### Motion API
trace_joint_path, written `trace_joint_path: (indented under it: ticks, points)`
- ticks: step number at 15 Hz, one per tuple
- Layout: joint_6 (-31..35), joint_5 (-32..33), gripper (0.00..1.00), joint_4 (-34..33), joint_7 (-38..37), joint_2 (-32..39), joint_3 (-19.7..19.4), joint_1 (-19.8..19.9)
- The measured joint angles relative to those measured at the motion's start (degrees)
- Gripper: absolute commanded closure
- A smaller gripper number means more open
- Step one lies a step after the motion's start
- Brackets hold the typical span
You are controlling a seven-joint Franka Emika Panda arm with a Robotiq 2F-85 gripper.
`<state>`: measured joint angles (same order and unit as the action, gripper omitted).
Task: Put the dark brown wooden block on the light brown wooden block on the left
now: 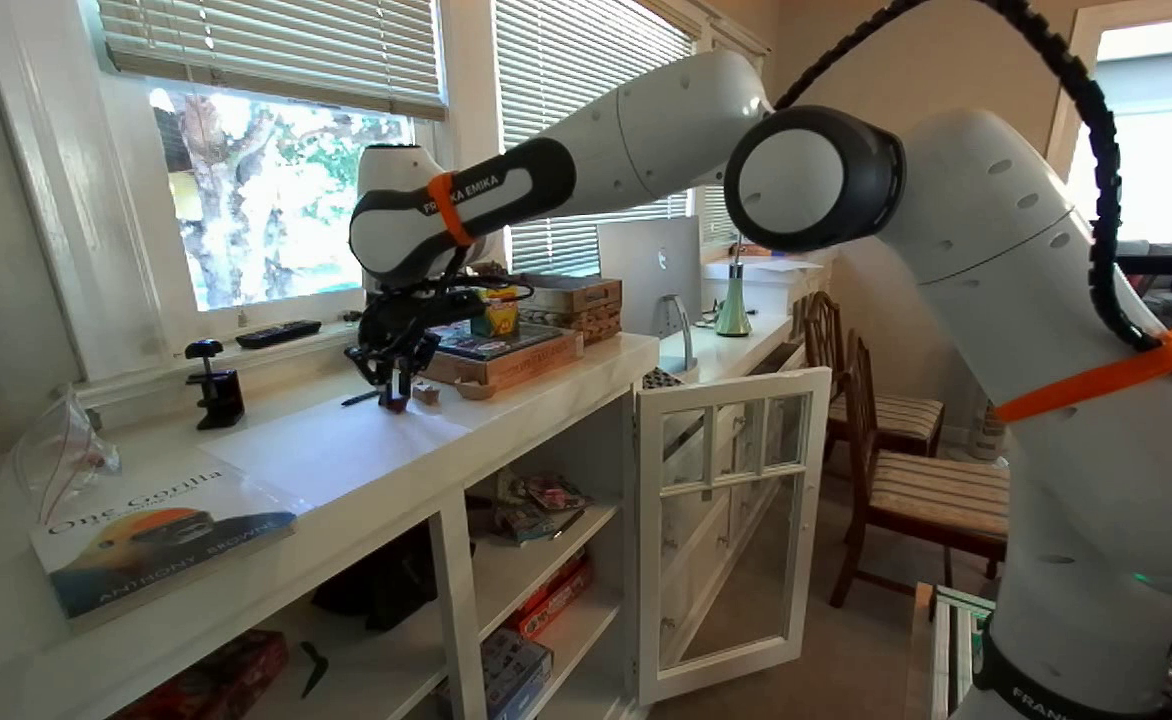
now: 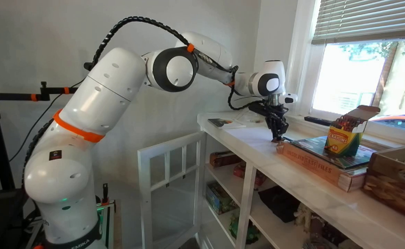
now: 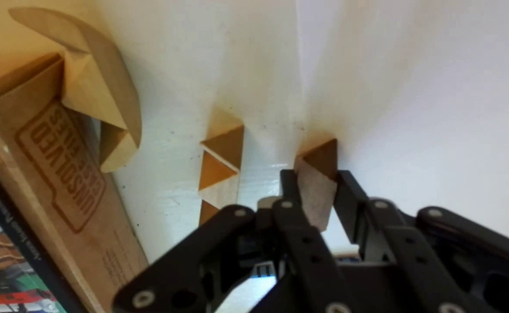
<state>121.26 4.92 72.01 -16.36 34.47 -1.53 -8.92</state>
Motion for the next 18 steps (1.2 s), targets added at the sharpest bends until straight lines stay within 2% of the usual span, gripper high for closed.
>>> trace_joint_path:
  ticks: [1, 2, 3, 18]
  points:
    - [0.19, 0.08, 0.75, 0.0, 0.0, 0.1, -0.01, -0.02]
    - [0.34, 0.14, 0.92, 0.0, 0.0, 0.19, -0.03, -0.04]
    - [0.49, 0.17, 0.95, 0.0, 0.0, 0.26, -0.04, -0.06]
    - [0.33, 0.24, 0.94, 0.08, 0.0, -2.42, -1.78, 0.94]
